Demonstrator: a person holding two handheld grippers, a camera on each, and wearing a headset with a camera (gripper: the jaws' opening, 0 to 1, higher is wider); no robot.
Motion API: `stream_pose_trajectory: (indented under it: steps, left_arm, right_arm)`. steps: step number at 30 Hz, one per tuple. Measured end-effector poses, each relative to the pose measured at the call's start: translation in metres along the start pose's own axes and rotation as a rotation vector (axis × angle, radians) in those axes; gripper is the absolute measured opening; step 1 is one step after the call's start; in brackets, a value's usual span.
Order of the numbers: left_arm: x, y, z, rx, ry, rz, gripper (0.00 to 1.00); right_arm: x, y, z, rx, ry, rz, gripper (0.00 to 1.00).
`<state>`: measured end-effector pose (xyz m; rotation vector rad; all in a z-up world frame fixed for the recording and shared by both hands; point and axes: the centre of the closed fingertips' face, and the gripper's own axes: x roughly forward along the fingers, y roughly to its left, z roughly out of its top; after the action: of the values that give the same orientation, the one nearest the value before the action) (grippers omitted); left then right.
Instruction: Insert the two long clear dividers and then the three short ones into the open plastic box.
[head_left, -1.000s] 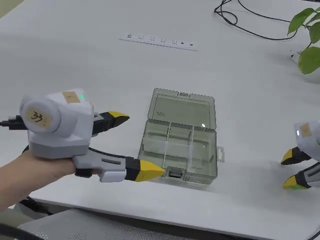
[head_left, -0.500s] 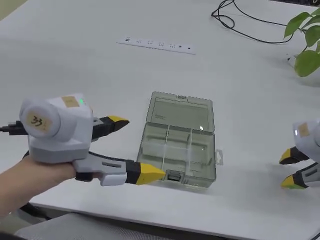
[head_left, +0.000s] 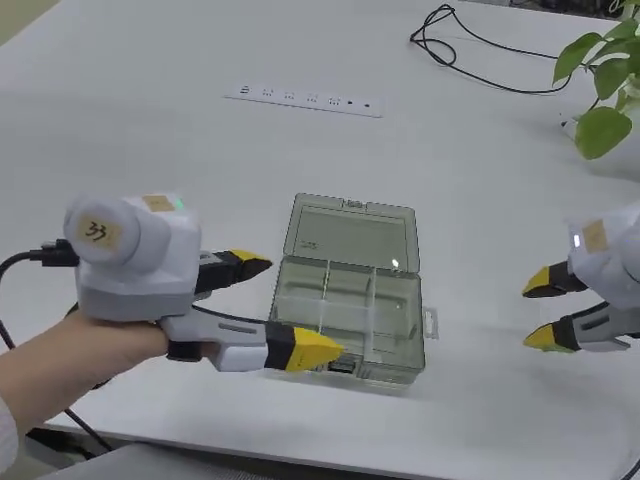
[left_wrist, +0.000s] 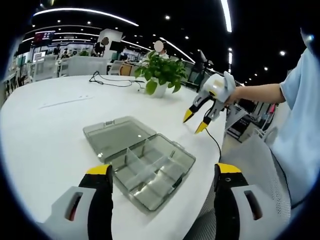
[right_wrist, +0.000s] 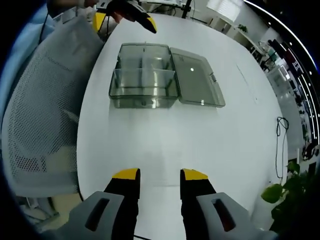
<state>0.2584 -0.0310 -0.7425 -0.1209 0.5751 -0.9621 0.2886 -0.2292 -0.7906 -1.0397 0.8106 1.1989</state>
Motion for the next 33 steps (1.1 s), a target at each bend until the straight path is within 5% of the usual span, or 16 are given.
stream_pose_trajectory:
  steps: [4,9,18,22,33]
  left_arm:
    - [0.01,0.001,0.006,-0.068,-0.002,0.0,0.8]
    - [0.027,-0.011,0.013,-0.191,0.009,-0.071,0.76]
    - [0.054,-0.019,0.017,-0.368,0.041,-0.106,0.48]
    - [0.061,-0.014,0.017,-0.498,0.038,-0.087,0.42]
    - [0.064,-0.018,0.013,-0.601,0.036,-0.119,0.13]
  right_arm:
    - [0.003,-0.009,0.017,-0.019,-0.044,-0.024,0.32]
    - [-0.002,-0.014,0.052,-0.065,-0.086,-0.08,0.32]
    - [0.002,-0.007,0.094,-0.136,-0.109,-0.106,0.32]
    - [0.007,0.0,0.108,-0.145,-0.127,-0.096,0.32]
    - [0.013,0.009,0.134,-0.168,-0.16,-0.081,0.32]
